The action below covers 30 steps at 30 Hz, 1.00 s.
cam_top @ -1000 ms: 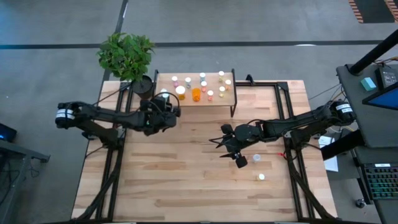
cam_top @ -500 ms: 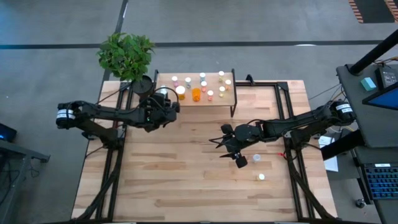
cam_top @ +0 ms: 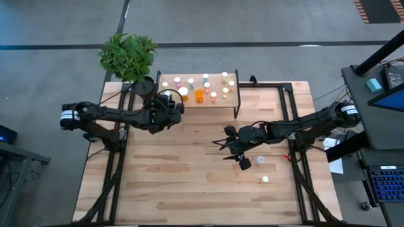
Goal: Pick and place medicine bottles onto shelf by color
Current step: Put the blue pill bottle on the shelf, then put the transparent pill bottle on the shelf
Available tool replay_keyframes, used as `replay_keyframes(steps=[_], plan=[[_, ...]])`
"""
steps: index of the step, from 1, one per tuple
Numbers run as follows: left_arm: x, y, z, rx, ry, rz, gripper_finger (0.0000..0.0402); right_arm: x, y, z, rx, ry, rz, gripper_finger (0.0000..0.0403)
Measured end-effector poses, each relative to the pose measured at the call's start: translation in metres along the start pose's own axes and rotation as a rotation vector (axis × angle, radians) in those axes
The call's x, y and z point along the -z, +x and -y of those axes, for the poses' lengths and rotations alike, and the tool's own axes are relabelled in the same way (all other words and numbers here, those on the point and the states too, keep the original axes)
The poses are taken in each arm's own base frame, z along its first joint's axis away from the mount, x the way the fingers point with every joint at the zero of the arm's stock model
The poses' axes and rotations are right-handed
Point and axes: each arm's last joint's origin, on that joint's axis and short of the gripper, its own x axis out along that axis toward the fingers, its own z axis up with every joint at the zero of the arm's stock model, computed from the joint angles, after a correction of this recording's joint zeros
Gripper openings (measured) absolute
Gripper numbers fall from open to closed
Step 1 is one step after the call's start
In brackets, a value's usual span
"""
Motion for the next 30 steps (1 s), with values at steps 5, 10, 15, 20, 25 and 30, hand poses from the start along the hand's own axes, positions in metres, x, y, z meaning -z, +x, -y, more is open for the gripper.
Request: replay_keyframes(steps=[5,10,15,20,25,30], plan=[[-0.002,-0.001,-0.001,0.010,-0.005,-0.008,0.0105,0.000,0.000,0.000,0.000,0.001,0.000,0.0187],[-0.003,-0.002,-0.002,0.012,-0.002,-0.010,0.0123,0.000,0.000,0.000,0.000,0.002,0.000,0.0187],[-0.002,-0.002,-0.002,0.015,0.003,-0.012,0.0158,0.000,0.000,0.000,0.000,0.001,0.000,0.0187],[-0.002,-0.002,-0.001,0.044,0.036,-0.041,0.0190,0.000,0.000,0.000,0.000,0.002,0.000,0.0187],[-0.004,-0.004,-0.001,0.070,0.065,-0.053,0.0201,0.000,0.000,0.000,0.000,0.002,0.000,0.0187],[-0.013,-0.012,-0.005,0.095,0.065,-0.041,0.0202,0.000,0.000,0.000,0.000,0.002,0.000,0.0187]])
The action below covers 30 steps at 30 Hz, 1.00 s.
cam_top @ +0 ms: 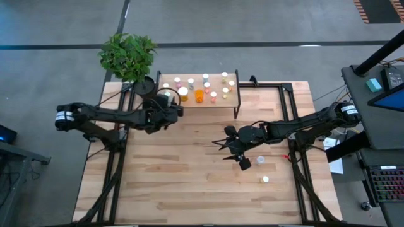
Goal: Pick and place medicine bottles onto shelf by color
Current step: Put the transparent pill bottle on the shelf
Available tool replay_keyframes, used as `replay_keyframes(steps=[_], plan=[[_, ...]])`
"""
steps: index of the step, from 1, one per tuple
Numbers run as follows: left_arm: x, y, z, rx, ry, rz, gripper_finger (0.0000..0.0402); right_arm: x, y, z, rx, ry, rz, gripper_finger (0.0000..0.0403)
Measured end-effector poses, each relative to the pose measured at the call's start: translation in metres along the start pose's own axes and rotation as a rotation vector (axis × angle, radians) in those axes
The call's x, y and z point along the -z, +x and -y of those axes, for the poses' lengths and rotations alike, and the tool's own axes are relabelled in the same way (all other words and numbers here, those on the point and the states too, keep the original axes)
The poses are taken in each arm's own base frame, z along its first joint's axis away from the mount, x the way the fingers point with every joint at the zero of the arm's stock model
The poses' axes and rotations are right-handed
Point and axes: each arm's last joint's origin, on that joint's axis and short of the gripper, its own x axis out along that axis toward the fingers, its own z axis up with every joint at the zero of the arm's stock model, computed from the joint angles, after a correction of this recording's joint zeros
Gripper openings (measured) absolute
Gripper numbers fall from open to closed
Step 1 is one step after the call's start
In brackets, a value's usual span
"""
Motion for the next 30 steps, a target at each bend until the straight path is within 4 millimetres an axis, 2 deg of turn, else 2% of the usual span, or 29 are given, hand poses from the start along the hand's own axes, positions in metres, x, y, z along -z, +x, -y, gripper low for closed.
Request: replay_keyframes(steps=[13,20,26,30], plan=[[-0.039,-0.027,-0.026,0.086,-0.042,0.064,0.0202,0.000,0.000,0.000,0.000,0.000,0.000,0.0187],[-0.052,-0.056,-0.033,0.344,-0.064,0.033,0.0202,0.000,0.000,0.000,0.000,0.027,0.000,0.0187],[-0.050,-0.084,-0.022,0.614,-0.019,0.012,0.0202,-0.002,-0.003,0.000,-0.004,0.345,-0.021,0.0187],[-0.049,-0.105,-0.011,0.783,0.026,0.047,0.0202,-0.009,-0.022,-0.005,-0.104,0.574,-0.173,0.0187]])
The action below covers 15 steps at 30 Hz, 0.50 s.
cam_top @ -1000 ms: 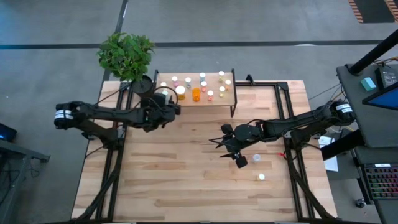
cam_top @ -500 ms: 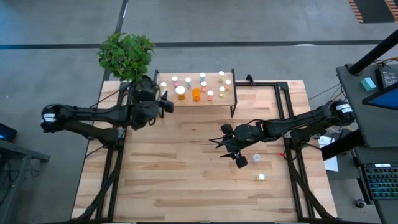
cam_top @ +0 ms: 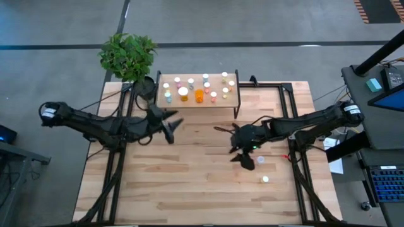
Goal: Pick and place medicine bottles onto shelf by color
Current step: Put the transparent pill bottle on the shelf
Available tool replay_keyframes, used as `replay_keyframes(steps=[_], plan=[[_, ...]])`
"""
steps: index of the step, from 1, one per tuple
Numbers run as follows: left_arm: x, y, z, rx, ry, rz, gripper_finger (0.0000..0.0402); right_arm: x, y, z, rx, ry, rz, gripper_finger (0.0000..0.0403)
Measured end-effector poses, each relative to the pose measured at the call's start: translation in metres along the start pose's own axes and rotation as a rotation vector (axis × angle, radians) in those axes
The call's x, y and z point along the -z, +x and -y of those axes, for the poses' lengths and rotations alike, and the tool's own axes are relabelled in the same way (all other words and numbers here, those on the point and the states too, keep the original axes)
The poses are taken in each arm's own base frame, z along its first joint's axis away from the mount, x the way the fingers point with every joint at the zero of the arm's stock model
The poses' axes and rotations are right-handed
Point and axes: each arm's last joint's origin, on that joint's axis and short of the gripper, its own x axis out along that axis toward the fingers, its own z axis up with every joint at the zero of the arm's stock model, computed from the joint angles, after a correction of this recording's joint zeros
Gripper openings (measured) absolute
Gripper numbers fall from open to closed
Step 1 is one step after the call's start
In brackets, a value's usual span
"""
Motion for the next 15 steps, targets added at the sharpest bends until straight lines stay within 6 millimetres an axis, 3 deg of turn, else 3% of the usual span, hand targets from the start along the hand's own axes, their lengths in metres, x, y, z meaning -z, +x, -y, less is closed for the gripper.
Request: replay_keyframes(steps=[3,8,12,15], plan=[[-0.002,-0.007,0.014,0.099,0.041,0.039,0.0202,0.001,-0.019,-0.014,0.002,0.192,-0.155,0.0187],[-0.002,-0.017,0.030,0.190,0.061,0.076,0.0202,0.006,-0.046,-0.047,0.107,0.367,-0.350,0.0187],[0.002,-0.021,0.037,0.225,0.073,0.067,0.0202,0.021,-0.055,-0.068,0.302,0.485,-0.372,0.0187],[0.004,-0.023,0.039,0.239,0.076,0.063,0.0202,0.035,-0.054,-0.071,0.401,0.594,-0.398,0.0187]])
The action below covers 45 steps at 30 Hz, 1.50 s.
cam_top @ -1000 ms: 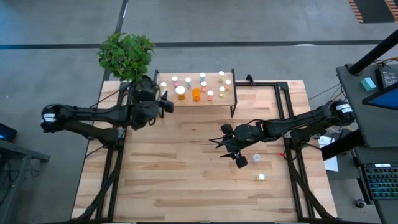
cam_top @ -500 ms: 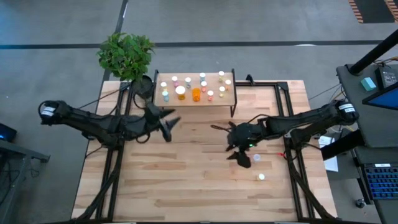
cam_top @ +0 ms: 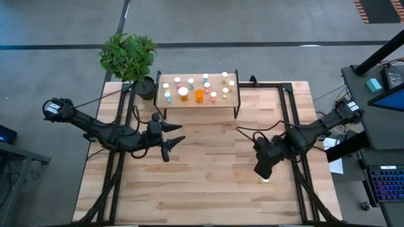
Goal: Pick and place medicine bottles onto shelf by color
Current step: Put the transparent pill bottle on the shelf
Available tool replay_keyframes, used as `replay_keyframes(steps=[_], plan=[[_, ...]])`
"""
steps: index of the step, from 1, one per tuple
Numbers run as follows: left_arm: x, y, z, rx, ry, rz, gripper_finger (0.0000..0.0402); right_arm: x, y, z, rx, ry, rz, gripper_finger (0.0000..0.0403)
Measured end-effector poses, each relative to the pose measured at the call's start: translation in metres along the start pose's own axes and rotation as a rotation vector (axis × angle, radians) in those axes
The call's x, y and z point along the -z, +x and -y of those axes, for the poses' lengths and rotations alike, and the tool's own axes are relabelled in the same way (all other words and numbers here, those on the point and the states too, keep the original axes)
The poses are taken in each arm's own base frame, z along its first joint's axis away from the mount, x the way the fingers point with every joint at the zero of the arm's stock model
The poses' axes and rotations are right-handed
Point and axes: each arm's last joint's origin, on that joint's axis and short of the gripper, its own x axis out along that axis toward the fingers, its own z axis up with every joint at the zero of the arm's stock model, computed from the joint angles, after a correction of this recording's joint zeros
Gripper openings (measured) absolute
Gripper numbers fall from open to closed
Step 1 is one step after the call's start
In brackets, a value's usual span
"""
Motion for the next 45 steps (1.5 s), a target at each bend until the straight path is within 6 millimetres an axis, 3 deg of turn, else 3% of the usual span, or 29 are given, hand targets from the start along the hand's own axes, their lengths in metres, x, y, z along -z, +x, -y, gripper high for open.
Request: replay_keyframes(steps=[7,12,17,22,27,38,45], plan=[[0.001,-0.002,0.002,0.011,0.008,-0.002,0.0202,0.013,0.041,0.017,0.136,0.123,-0.001,0.0191],[0.000,-0.002,0.002,0.010,0.029,-0.001,0.0202,0.018,0.064,0.029,0.187,0.163,-0.012,0.0222],[-0.001,-0.002,0.002,0.006,0.047,0.008,0.0202,0.016,0.081,0.036,0.176,0.191,0.007,0.0263],[-0.001,-0.002,0.002,0.005,0.052,0.009,0.0202,0.015,0.093,0.040,0.157,0.235,0.036,0.0266],[-0.001,-0.002,0.001,0.005,0.075,0.010,0.0202,0.015,0.095,0.041,0.159,0.247,0.054,0.0239],[-0.001,-0.002,0.001,0.004,0.080,0.007,0.0202,0.013,0.095,0.037,0.121,0.250,0.060,0.0125],[0.000,-0.002,0.001,0.004,0.081,0.006,0.0202,0.009,0.085,0.028,0.079,0.203,0.053,0.0075]])
